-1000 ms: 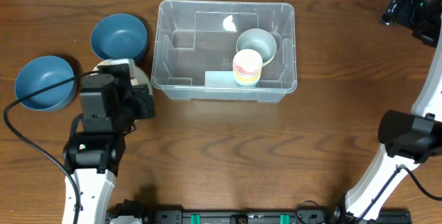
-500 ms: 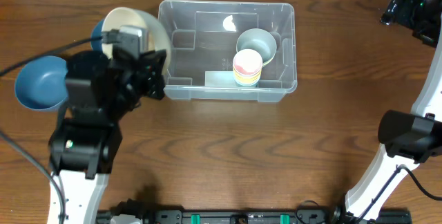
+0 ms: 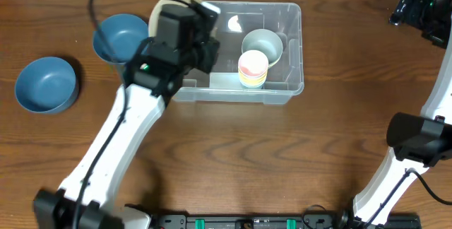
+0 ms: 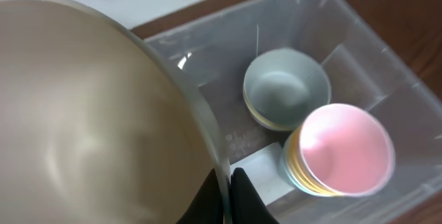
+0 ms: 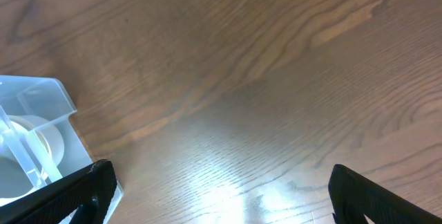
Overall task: Pack container
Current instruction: 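Lower the cream bowl into the container's left side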
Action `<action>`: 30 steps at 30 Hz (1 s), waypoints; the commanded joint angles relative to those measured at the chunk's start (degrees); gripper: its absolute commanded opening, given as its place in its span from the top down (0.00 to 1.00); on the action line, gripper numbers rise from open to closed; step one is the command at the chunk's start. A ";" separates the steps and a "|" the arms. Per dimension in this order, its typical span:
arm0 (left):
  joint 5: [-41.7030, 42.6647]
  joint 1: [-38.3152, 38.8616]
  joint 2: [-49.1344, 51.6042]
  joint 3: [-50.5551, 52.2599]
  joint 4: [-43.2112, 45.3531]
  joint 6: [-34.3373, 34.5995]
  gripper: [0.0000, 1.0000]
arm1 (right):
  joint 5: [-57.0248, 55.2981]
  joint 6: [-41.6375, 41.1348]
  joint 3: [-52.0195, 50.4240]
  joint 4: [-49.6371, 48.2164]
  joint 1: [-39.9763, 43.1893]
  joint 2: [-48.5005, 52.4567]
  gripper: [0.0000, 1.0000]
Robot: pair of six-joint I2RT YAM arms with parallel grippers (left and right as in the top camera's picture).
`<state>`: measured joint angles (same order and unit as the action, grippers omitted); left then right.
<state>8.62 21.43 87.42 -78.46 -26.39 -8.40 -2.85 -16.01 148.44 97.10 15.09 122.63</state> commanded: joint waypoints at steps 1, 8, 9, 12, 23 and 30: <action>-2.73 0.31 3.19 -2.14 1.36 -2.75 0.94 | -0.59 0.66 0.76 0.17 0.28 -0.15 0.01; -2.69 0.31 9.64 -2.14 4.48 -2.75 0.94 | -0.57 0.66 0.76 0.17 0.28 -0.15 0.01; -2.67 0.31 10.47 -2.14 4.81 -2.73 0.94 | -0.59 0.68 0.76 0.17 0.28 -0.15 0.01; -2.69 0.94 12.46 -2.14 5.66 -2.78 0.94 | -0.59 0.66 0.76 0.17 0.28 -0.15 0.01; -3.39 3.13 18.91 -2.14 7.23 -4.66 0.94 | -0.59 0.68 0.76 0.17 0.28 -0.15 0.01; -5.97 3.08 21.97 -2.14 7.28 -4.63 0.94 | -0.59 0.68 0.76 0.17 0.28 -0.15 0.01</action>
<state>5.30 24.77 108.75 -78.89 -19.27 -12.10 -2.85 -16.01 148.44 97.12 15.09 122.63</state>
